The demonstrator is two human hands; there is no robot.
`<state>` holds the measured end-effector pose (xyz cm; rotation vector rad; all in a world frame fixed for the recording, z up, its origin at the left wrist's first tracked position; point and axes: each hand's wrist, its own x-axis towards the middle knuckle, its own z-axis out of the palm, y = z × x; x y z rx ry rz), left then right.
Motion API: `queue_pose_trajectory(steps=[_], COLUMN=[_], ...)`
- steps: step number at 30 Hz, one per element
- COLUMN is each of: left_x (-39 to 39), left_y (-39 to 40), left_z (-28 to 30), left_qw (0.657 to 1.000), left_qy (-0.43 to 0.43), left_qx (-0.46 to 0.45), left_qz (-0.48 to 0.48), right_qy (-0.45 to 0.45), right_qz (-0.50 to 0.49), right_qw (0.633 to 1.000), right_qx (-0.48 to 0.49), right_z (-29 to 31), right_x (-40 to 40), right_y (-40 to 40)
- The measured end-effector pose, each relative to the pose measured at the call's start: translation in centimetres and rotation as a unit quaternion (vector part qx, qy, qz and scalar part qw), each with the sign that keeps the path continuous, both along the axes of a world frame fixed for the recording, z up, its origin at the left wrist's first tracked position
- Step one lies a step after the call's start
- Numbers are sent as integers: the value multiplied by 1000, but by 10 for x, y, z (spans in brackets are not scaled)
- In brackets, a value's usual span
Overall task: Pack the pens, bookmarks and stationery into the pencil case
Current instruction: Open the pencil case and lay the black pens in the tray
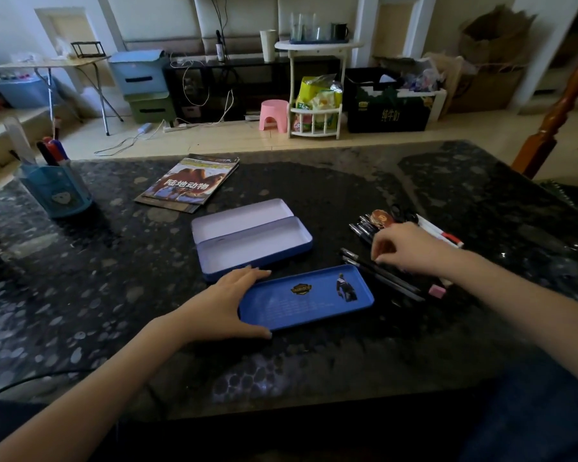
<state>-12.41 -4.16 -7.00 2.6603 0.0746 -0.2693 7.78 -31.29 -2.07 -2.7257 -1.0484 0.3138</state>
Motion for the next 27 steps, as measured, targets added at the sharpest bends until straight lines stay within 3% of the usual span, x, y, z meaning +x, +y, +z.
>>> queue_pose_trajectory(steps=[4,10,15,21,24,27], left_x=[0,7,10,18,19,17], left_y=[7,7,0,-9,-9,-12], left_z=[-5,-13,-15,-15,-15,-14], left_qw=[998,996,997,998,998,997], left_qy=[-38,-69,-64,-60,-63,-73], left_qx=[45,31,-3,-9,-8,-9], left_qz=[3,50,35,1,2,0], right_qy=[-5,-65,-24,-23,-20,0], right_qz=[-38,-84,-97,-105,-59,18], right_qw=[998,993,993,994,998,1000], right_qx=[-47,-48,-69,-14,22,-24], right_z=[-8,-13,-17,-19,-18,-18], right_x=[19,21,27,26,20,14], right_y=[-13,-13,-15,-12,-8,-4])
